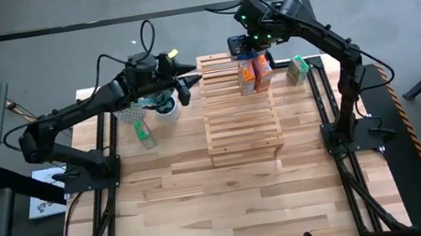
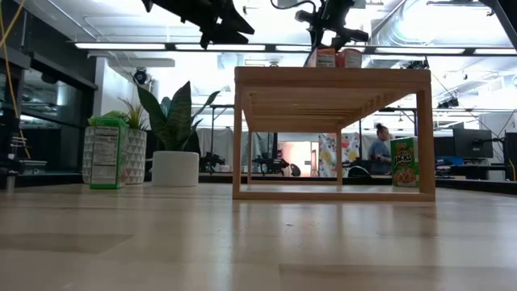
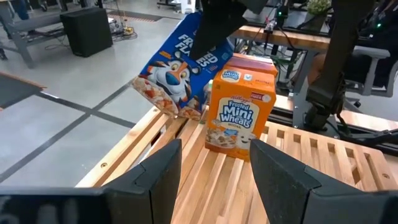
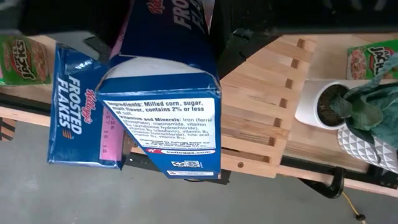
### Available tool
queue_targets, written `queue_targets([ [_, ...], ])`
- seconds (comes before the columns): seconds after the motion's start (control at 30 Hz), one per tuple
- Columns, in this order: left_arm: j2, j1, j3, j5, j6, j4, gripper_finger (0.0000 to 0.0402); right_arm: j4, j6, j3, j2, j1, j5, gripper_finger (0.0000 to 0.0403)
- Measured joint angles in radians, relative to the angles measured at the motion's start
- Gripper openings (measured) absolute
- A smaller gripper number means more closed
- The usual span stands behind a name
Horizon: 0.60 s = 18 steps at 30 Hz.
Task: Stack cereal on shelf
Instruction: Put the blue cereal aligned with the other blue cereal box on the shelf
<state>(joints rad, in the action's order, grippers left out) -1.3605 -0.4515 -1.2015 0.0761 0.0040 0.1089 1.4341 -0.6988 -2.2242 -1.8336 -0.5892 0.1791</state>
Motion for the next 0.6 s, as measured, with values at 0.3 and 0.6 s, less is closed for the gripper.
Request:
queue_targets([
  [0.3,0.000,0.000,0.000,0.000,0.000,0.000,0.0182,0.038,-0.009,0.000,0.000,0.000,-0.004,0.0147],
  [0.6,0.000,0.000,0.000,-0.001,0.000,0.001,0.0182,0.035,0.019,0.000,0.000,0.000,-0.017,0.0147],
])
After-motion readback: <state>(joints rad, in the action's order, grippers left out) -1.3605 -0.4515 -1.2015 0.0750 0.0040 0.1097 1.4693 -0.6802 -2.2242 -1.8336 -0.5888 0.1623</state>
